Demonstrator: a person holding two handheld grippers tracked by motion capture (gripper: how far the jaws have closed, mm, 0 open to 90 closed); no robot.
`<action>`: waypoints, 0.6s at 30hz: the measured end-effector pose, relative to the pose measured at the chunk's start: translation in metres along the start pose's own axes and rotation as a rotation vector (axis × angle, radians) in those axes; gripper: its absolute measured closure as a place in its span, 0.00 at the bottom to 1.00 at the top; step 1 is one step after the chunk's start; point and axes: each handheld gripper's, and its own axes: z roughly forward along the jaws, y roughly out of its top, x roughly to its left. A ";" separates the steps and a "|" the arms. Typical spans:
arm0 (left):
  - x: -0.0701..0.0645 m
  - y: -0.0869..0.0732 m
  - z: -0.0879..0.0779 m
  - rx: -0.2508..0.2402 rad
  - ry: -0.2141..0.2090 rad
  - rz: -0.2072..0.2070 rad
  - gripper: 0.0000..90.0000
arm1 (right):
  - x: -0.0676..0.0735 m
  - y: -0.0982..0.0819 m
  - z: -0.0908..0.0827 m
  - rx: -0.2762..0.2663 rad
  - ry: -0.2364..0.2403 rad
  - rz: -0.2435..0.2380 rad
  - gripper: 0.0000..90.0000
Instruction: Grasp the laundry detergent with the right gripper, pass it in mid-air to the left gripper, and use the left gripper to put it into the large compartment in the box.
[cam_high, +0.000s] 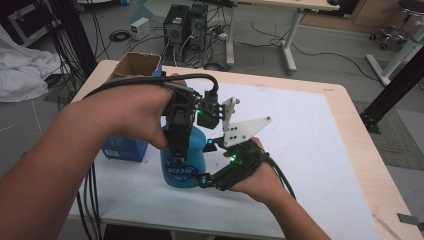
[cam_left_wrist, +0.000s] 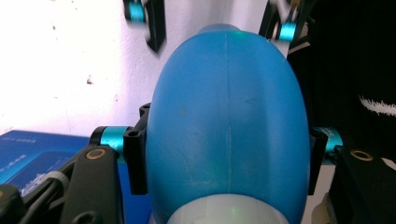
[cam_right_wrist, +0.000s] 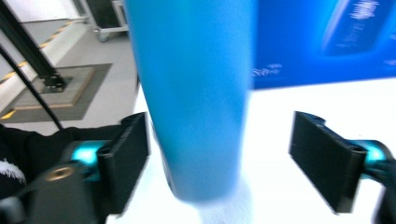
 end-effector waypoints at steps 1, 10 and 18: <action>0.001 -0.001 -0.002 0.000 0.001 -0.002 0.43 | -0.001 -0.001 -0.005 0.004 -0.025 0.006 0.14; 0.008 -0.007 -0.019 0.007 -0.011 -0.048 0.43 | -0.006 -0.004 -0.039 0.053 -0.127 0.021 0.01; 0.020 -0.018 -0.049 0.001 -0.016 -0.120 0.43 | -0.009 0.000 -0.058 0.118 -0.149 0.006 0.01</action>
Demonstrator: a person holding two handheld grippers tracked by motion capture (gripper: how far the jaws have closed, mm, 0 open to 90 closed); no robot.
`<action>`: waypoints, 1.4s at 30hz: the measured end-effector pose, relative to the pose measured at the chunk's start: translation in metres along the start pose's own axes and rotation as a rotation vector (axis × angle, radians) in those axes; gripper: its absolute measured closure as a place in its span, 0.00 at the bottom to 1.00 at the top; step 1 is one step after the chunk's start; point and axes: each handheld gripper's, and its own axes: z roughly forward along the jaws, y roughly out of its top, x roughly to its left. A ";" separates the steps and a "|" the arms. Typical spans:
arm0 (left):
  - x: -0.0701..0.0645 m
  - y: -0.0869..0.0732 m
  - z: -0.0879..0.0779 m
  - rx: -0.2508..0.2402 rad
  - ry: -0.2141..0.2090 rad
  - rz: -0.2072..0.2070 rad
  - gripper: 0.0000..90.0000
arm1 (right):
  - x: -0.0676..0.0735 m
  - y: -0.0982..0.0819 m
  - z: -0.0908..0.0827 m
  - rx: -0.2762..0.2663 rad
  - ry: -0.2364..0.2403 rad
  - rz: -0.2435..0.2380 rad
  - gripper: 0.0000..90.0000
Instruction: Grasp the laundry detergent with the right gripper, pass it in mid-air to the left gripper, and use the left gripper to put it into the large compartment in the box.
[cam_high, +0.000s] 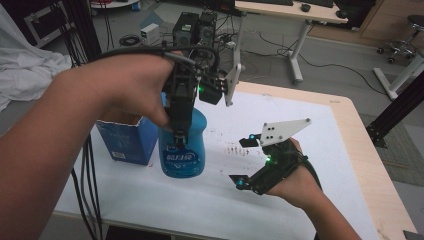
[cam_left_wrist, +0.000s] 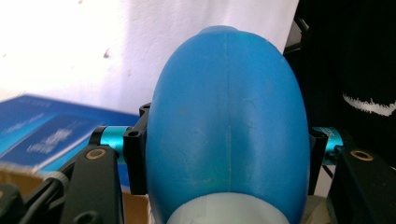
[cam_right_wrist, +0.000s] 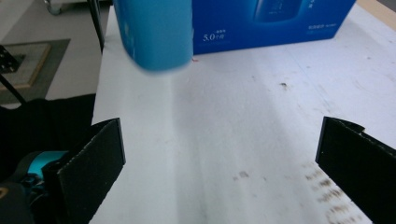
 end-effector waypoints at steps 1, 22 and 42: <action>0.002 -0.003 -0.006 -0.006 0.003 -0.016 0.43 | -0.001 0.001 -0.003 0.005 -0.010 -0.006 0.01; 0.060 -0.087 -0.109 -0.109 0.030 -0.668 0.43 | -0.011 0.012 -0.039 0.144 -0.065 -0.038 0.01; 0.103 -0.121 -0.062 -0.003 0.036 -0.973 0.43 | -0.012 0.012 -0.038 0.145 -0.079 -0.029 0.01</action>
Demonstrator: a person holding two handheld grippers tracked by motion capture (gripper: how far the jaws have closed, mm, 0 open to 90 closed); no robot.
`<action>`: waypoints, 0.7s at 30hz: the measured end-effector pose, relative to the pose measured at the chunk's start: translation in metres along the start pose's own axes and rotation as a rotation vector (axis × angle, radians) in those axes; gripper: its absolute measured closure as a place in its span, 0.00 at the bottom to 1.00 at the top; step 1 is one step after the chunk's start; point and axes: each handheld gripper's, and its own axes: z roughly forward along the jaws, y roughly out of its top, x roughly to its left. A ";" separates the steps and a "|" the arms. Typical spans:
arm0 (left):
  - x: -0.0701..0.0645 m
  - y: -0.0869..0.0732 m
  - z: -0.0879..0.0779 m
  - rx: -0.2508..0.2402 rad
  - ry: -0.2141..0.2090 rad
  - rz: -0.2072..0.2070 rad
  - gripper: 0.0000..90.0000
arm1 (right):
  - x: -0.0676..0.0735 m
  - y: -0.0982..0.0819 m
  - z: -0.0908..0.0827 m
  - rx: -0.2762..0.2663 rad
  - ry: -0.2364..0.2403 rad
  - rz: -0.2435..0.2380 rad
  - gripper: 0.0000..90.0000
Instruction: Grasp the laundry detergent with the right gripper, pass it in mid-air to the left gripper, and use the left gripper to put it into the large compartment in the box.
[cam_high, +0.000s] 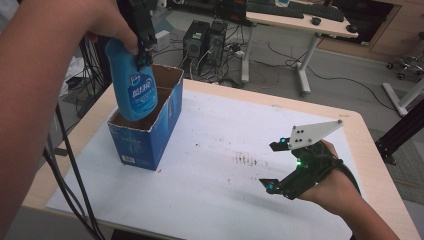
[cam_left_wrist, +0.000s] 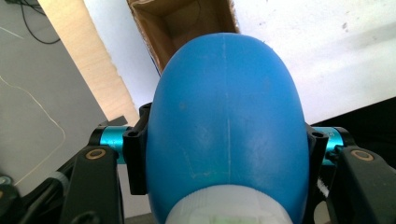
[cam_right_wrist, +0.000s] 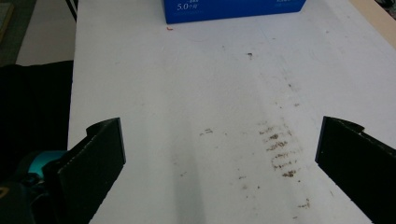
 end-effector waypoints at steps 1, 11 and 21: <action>0.001 0.002 0.005 0.004 -0.002 0.011 0.43 | 0.000 0.000 0.000 0.000 -0.002 0.001 0.01; 0.001 0.014 0.057 0.069 0.011 0.166 0.43 | -0.001 -0.003 0.001 -0.005 -0.006 0.008 0.01; 0.005 0.018 0.114 0.088 -0.016 0.427 0.43 | -0.002 -0.006 0.002 0.000 -0.005 0.019 0.01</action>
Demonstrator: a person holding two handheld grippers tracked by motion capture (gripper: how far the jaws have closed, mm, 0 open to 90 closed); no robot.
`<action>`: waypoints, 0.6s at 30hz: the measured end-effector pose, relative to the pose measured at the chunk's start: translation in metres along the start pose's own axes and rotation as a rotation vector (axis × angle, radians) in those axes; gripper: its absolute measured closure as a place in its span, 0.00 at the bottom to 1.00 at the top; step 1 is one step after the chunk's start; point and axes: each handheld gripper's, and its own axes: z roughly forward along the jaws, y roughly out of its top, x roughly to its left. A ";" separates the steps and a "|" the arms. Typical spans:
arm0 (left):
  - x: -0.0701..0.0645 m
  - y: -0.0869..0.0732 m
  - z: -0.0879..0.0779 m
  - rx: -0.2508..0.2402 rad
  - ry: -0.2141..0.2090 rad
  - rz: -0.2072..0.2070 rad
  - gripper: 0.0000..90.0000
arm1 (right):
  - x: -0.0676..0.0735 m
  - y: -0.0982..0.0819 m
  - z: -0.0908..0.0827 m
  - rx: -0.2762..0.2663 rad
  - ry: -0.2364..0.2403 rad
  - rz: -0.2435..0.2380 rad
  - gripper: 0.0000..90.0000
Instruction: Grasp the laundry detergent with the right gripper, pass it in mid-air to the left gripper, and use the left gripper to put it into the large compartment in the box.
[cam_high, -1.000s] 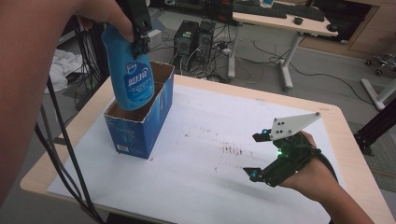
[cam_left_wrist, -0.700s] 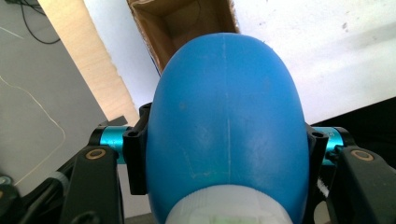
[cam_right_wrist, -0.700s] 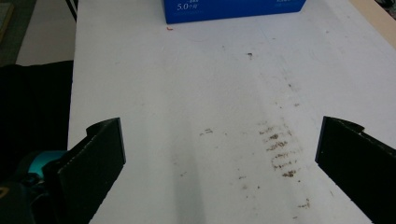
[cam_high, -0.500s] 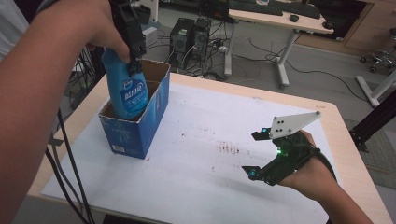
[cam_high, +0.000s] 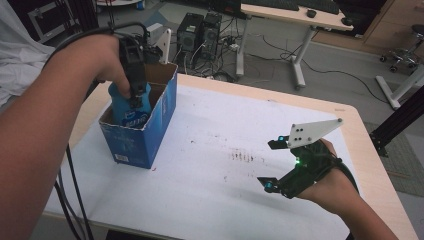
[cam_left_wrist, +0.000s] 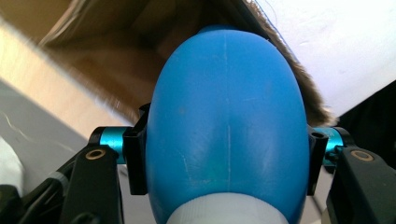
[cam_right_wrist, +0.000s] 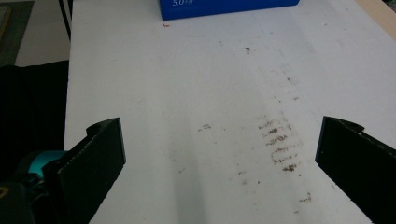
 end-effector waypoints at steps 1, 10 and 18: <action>0.000 0.001 0.005 -0.009 0.003 0.031 0.43 | 0.000 0.000 0.000 0.003 0.001 0.001 0.01; 0.005 0.003 0.042 -0.030 0.010 0.151 0.42 | 0.001 -0.002 0.003 0.013 0.003 0.008 0.01; 0.005 0.002 0.053 -0.056 0.015 0.167 0.42 | 0.000 -0.003 0.008 0.021 0.009 0.012 0.01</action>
